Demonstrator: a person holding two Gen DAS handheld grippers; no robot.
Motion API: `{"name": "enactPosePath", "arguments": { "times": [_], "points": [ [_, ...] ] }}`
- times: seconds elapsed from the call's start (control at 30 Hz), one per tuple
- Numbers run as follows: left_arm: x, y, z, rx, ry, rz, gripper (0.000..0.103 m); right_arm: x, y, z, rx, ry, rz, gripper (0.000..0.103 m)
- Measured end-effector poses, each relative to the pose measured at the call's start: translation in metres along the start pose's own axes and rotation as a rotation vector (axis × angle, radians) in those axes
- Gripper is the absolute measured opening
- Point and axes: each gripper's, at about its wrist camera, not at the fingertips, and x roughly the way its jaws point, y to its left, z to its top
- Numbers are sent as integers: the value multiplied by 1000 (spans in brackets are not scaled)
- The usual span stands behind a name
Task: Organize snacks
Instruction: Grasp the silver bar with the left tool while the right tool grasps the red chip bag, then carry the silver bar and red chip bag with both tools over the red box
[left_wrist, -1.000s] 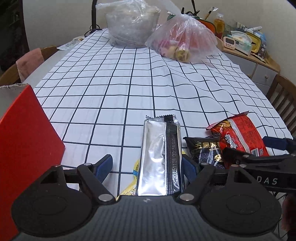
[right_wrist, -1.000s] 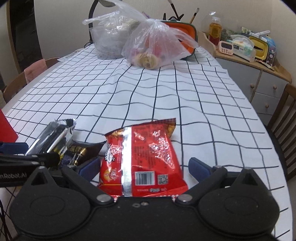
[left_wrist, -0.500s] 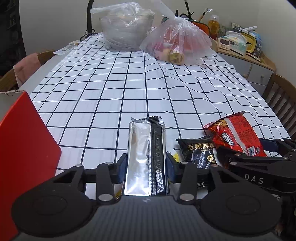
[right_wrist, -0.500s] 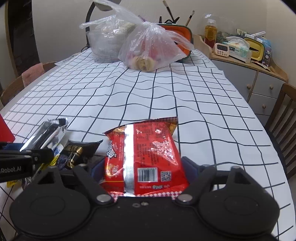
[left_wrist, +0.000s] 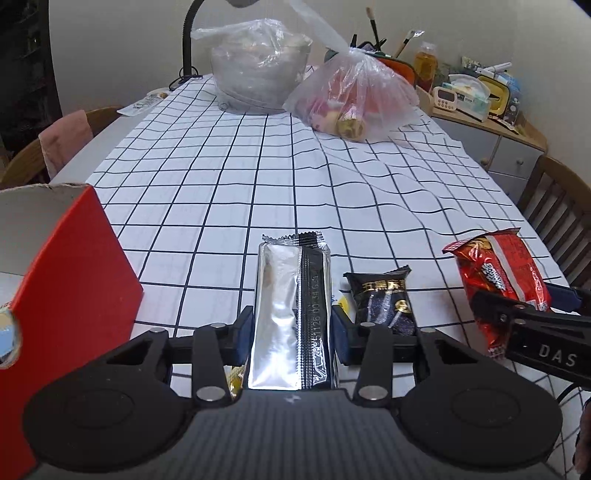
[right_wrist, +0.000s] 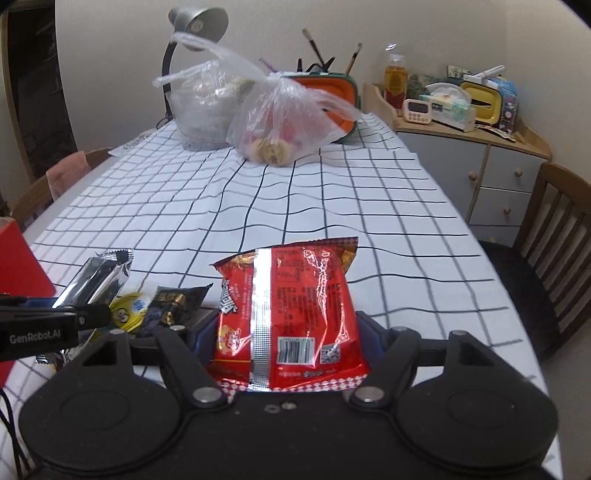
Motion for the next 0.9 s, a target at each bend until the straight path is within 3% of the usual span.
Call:
{"name": "enactPosePath", "arguments": {
  "times": [0.53,0.9],
  "points": [
    [-113,24,-24,38,-89,-16,42,-124,41,-27,-30,-93,66,74],
    [-176,66,-38,27,-172,-27,42,-169,89,-31,-64,-124,145,74]
  ]
}}
